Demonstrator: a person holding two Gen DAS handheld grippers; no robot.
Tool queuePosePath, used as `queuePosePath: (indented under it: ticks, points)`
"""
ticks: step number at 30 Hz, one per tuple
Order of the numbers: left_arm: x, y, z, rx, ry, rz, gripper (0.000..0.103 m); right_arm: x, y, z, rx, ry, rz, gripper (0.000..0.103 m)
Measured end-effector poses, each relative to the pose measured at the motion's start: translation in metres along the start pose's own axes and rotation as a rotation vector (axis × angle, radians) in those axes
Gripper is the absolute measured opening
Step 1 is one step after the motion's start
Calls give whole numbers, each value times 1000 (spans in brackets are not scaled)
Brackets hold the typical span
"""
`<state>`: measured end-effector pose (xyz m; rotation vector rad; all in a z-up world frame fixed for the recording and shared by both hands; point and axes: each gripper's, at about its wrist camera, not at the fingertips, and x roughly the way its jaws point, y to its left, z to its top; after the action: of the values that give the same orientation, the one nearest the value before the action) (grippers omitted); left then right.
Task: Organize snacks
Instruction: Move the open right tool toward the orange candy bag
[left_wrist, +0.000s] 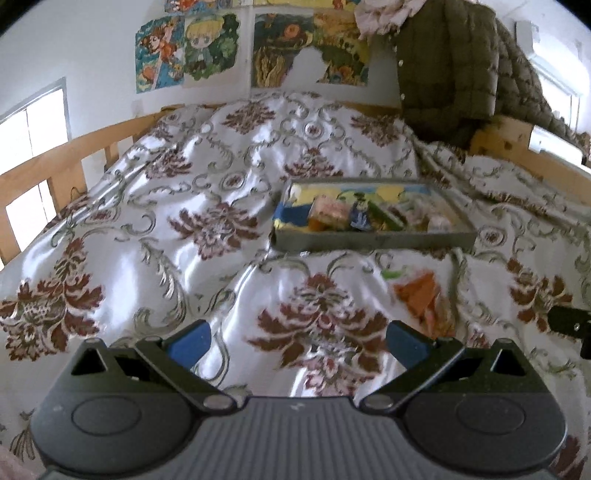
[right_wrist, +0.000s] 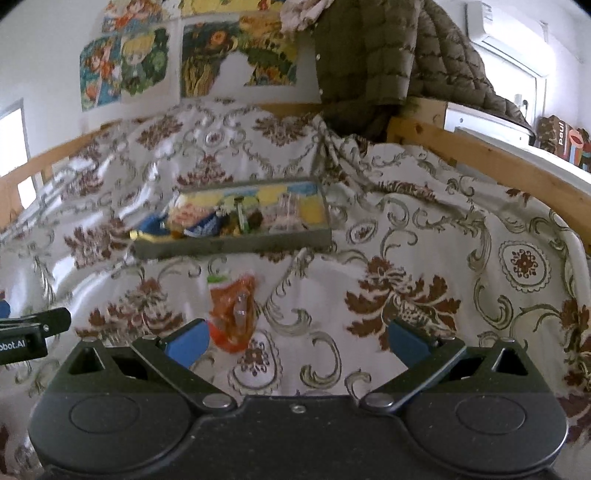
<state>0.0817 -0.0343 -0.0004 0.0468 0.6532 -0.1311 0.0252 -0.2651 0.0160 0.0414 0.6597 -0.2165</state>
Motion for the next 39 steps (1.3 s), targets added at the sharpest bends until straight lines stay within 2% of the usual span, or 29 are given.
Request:
queuePosePath:
  ticks: [5, 21, 30, 36, 39]
  points:
    - [7, -3, -4, 33, 39, 42, 103, 7, 5, -4, -24, 42, 7, 102]
    - [28, 0, -8, 44, 131, 99, 103, 27, 11, -10, -34, 139, 52, 102]
    - [40, 4, -7, 38, 166, 99, 103, 42, 17, -8, -34, 173, 78, 102]
    - [51, 10, -4, 0, 191, 86, 103, 48, 17, -3, 6, 159, 200, 102]
    - [55, 10, -3, 9, 194, 92, 103, 54, 17, 2, 17, 146, 221, 102]
